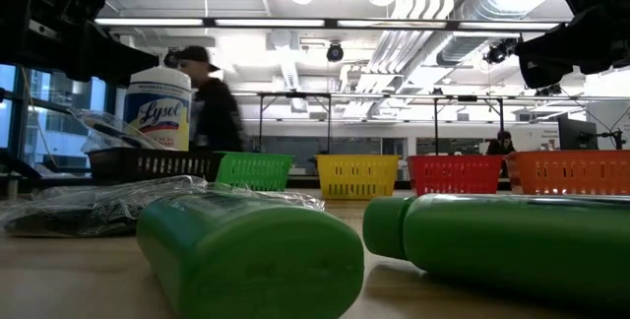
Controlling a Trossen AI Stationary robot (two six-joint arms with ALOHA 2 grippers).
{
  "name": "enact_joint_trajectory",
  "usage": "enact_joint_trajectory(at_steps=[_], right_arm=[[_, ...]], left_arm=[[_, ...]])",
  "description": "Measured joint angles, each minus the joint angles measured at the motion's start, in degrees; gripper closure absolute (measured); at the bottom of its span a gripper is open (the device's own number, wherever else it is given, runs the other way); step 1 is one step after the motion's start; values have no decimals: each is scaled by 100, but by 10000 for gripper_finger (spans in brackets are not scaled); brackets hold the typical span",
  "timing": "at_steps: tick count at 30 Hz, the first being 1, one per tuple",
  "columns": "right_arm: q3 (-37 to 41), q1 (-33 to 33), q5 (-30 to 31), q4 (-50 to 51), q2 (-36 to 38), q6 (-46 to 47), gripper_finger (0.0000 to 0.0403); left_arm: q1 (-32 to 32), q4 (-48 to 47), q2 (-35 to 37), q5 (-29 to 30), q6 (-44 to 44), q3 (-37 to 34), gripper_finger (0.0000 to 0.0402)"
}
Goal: Pick & Place Travel size toiletries
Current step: Put the bottom black hair comb into the red bin
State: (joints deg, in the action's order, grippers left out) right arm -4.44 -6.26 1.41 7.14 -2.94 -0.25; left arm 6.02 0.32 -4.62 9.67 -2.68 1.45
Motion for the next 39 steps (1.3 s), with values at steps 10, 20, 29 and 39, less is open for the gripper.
enact_joint_trajectory(at_steps=[10,20,29,39], right_arm=[[2,1,-2,0,-1,1,399],[2,1,-5,0,0,0,399],[2,2,4,-7,-1,184,399],[2,2,15,-161,1,164,399]], left_arm=[[0,0,-2,0,0,0,401],[-1,2,-2,68,-4,0,401],[-2,9,-2,181,-458,-2,402],[-2,39,-2,188,-458,-2,401]])
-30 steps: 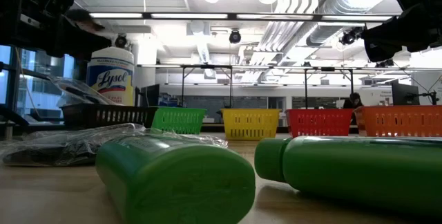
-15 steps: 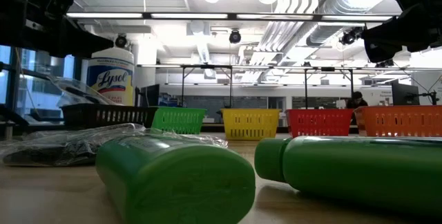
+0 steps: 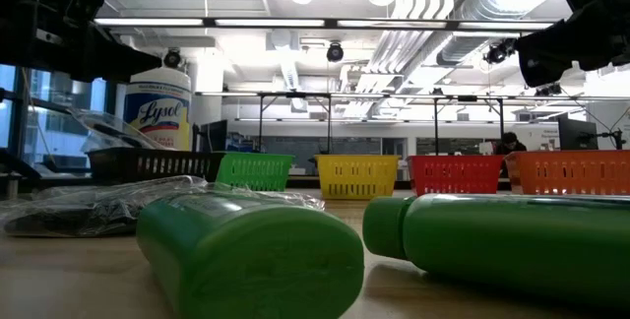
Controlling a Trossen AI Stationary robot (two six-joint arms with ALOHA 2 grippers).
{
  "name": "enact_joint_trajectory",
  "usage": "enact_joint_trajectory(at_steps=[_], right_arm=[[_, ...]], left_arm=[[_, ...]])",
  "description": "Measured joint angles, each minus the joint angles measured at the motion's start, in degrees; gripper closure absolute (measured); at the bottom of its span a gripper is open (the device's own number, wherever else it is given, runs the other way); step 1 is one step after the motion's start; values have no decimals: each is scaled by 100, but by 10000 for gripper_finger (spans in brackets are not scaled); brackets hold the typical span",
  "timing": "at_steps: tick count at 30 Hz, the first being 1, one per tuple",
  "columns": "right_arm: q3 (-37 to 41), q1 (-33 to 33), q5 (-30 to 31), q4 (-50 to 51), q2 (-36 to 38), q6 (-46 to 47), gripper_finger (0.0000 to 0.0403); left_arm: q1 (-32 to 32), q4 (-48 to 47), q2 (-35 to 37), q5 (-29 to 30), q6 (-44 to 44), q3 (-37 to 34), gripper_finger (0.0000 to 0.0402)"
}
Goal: Pick & Place Travel size toiletries
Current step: Put the bottom black hair comb into the red bin
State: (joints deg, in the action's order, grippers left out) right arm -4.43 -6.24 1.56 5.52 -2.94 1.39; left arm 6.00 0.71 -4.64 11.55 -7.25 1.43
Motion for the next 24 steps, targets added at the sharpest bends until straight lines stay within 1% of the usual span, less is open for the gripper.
enact_joint_trajectory(at_steps=[4,7,11,14,18,21,24], right_arm=[[0,-1,-2,-81,0,-4,399],[0,0,-2,-169,0,-7,399],[0,0,-13,-257,0,-11,399],[0,-1,-17,-237,-3,-11,399],[0,0,-20,-261,-28,-11,399],[0,-1,-20,-470,-33,-11,399],[0,-2,-20,-516,-35,17,399]], left_arm=[[2,201,0,36,99,23,402],[2,127,-2,-89,277,87,401],[2,182,4,-77,290,118,402],[2,317,-2,-56,-73,118,401],[2,946,2,143,-856,126,402],[2,1128,2,168,-904,131,402],[2,1033,2,166,-902,133,402]])
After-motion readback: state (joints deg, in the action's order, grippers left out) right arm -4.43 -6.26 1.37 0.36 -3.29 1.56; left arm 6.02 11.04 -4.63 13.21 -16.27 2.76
